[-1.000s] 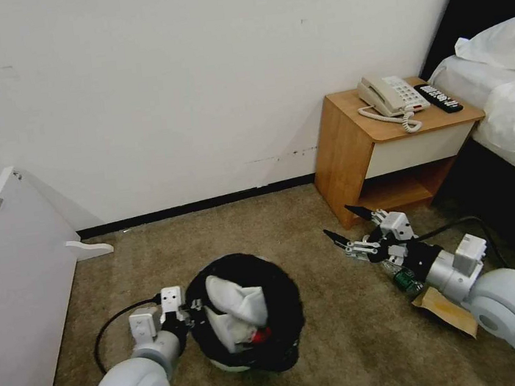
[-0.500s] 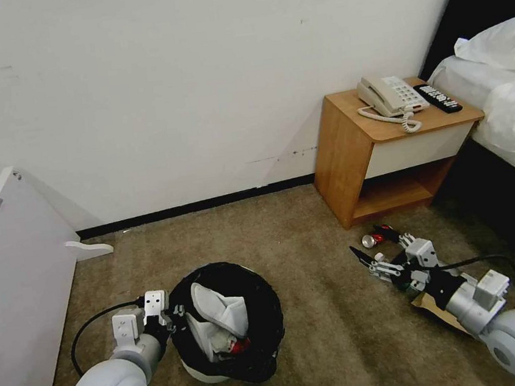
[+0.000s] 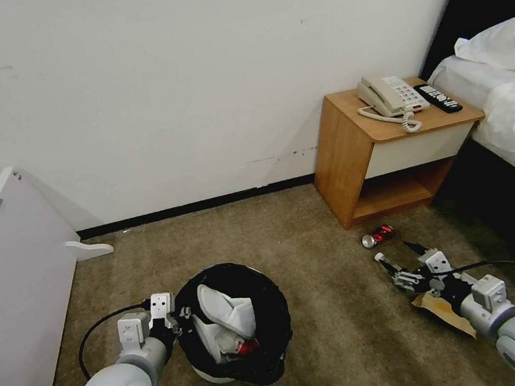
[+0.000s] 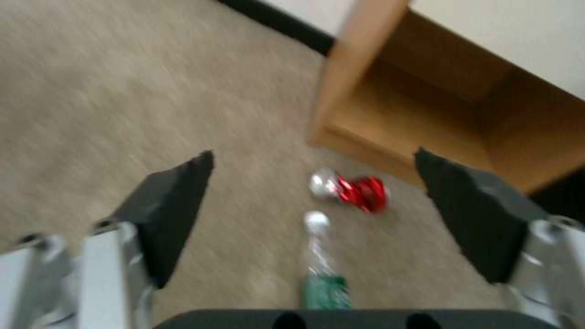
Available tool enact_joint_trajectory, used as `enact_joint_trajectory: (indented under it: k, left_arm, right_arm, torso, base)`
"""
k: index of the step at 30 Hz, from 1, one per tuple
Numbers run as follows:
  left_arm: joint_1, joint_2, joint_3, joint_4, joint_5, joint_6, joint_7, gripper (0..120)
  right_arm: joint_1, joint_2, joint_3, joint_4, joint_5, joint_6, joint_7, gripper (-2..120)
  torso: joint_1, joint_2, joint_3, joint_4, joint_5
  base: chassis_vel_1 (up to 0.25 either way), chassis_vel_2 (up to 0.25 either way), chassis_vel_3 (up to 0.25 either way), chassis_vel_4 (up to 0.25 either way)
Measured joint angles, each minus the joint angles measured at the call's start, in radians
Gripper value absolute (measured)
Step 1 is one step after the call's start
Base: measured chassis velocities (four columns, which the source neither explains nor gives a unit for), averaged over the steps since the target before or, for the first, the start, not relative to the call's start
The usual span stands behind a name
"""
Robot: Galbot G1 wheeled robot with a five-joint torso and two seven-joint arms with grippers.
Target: Pick up the trash bin, then pick up the garbage from the floor and place it into the trash bin.
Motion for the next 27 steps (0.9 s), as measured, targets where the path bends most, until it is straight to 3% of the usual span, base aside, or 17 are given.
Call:
enact_joint_trajectory:
  k: [3,12,27]
  left_arm:
    - [-0.005,-0.01,0.003,0.006,0.01,-0.003,0.009,4]
    - [-0.012,-0.034,0.004,0.017,0.03,-0.01,0.024,4]
    - [-0.007,-0.099,0.003,0.028,0.081,-0.018,0.058,4]
  right_arm:
    - [0.014,-0.024,-0.017,-0.021,-0.005,-0.026,0.028,98]
    - [0.039,-0.078,-0.041,-0.083,-0.041,-0.092,0.039,100]
    - [0.027,-0.154,-0.053,-0.132,-0.044,-0.197,-0.068,100]
  torso:
    - [0.0,0.0,0.0,0.0001,0.0002]
    - [0.0,0.0,0.0,0.0001,0.0001]
    - [0.0,0.0,0.0,0.0,0.0]
  base:
    - [0.0,0.0,0.0,0.0]
    - [0.0,0.0,0.0,0.0]
    - [0.0,0.0,0.0,0.0]
